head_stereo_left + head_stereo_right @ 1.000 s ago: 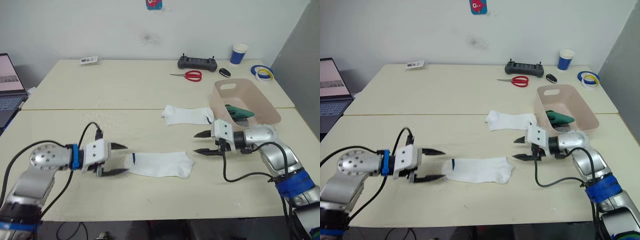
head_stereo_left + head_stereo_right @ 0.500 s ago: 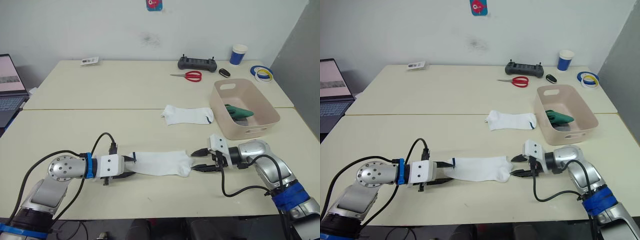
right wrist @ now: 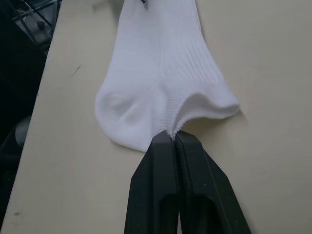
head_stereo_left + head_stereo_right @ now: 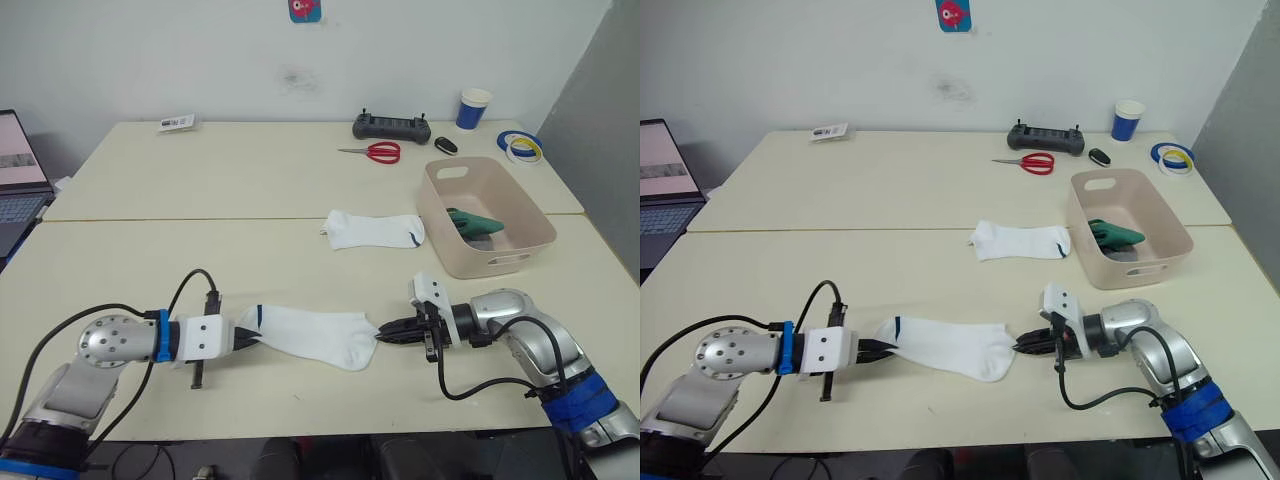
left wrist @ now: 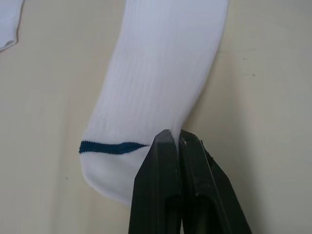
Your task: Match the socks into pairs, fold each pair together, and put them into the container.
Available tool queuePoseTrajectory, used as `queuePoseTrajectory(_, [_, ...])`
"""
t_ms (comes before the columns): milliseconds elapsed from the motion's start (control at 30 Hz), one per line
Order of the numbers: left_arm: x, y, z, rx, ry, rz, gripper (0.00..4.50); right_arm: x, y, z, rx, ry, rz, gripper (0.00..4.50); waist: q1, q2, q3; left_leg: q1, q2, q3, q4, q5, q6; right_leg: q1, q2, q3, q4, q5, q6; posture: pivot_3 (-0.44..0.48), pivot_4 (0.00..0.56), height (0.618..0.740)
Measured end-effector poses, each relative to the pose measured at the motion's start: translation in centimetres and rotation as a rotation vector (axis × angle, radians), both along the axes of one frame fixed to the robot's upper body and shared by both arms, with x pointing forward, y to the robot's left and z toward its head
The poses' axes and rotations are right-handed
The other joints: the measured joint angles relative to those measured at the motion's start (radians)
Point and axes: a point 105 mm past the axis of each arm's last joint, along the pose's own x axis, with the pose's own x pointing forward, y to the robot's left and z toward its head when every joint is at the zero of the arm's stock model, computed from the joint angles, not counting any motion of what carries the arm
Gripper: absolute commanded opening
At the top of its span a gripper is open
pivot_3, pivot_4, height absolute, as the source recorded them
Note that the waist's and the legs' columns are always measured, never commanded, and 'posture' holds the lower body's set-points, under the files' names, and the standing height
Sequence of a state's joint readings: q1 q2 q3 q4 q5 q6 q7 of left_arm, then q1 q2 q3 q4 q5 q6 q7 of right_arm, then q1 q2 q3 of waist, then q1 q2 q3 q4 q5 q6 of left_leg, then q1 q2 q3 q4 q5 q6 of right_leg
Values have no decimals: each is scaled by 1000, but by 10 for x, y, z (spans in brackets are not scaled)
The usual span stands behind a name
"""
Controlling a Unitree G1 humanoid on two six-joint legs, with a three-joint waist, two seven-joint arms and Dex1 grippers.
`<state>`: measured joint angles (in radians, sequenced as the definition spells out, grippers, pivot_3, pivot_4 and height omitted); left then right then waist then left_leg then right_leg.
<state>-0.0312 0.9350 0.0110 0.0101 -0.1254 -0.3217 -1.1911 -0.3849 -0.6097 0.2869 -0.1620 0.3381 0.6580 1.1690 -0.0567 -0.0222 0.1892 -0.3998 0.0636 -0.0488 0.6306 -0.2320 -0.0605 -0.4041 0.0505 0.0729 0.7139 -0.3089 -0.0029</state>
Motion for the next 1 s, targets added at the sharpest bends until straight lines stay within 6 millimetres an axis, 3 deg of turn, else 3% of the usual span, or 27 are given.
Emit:
queuePoseTrajectory(167, [-9, 12, 0, -3, 12, 18, 0, -5, 9, -2, 19, 64, -31, 51, 0, 0, 0, 0, -1, 1, 0, 0, 0, 0, 0, 1, 0, 0, 0, 0, 150, 740])
queuePoseTrajectory(300, [-18, 10, -6, -8, 35, 9, 0, -7, 7, -7, -7, 74, -30, 51, 0, 0, 0, 0, -1, 1, 0, 0, 0, 0, 0, 1, 0, 0, 0, 0, 150, 740])
queuePoseTrajectory(433, [-23, 3, -6, -39, 34, 2, 0, -4, 3, -10, -19, 83, -45, 1044, 0, 0, 0, 0, 0, 1, 0, 0, 0, 0, 0, 0, 0, 0, 0, 0, 150, 740])
queuePoseTrajectory(600, [-27, 3, -7, -90, 92, 43, 1218, -1, -11, -7, -56, 46, -37, 2792, 0, 0, 0, 0, 0, 1, 0, 0, 0, 0, 0, 1, -1, 0, 0, 0, 150, 740])
queuePoseTrajectory(633, [-27, 4, -4, -124, 116, 72, 1596, 1, -15, -2, -60, 24, -32, 2843, 0, 0, 0, 0, -1, 1, 0, 0, 0, 0, 0, 1, -1, 0, 0, 0, 150, 740])
queuePoseTrajectory(700, [-26, 6, 3, -166, 157, 114, 2153, 4, -20, 7, -65, -21, -17, 2843, 0, 0, 0, 0, 0, 1, 0, 0, 0, 0, 0, 0, 0, 0, 0, 0, 150, 740])
queuePoseTrajectory(767, [-24, 4, 18, -257, 227, 164, 2153, 8, -19, 19, -45, -89, 3, 2843, -1, 0, 0, 0, 0, 0, 0, 0, 0, 0, 0, 0, 0, 0, 0, 0, 150, 740])
queuePoseTrajectory(867, [-12, -8, 42, -388, 274, 212, 2201, 12, 1, 35, 39, -182, 48, 2205, -1, 0, 0, 0, 0, 0, 0, 0, 0, 0, 1, -1, 0, 0, 0, 0, 150, 740])
queuePoseTrajectory(933, [-6, -16, 49, -433, 266, 225, 1805, 9, 14, 39, 86, -215, 84, 1515, 0, 0, 0, 0, -1, 0, 0, 0, 0, 0, 1, 0, 0, 0, 0, 0, 150, 740])
queuePoseTrajectory(1000, [-4, -21, 44, -463, 270, 243, 1294, 9, 25, 38, 104, -255, 101, 806, 0, -1, 0, 0, -1, 1, 0, 0, 0, 0, 1, 0, -1, 0, 0, 0, 150, 740])
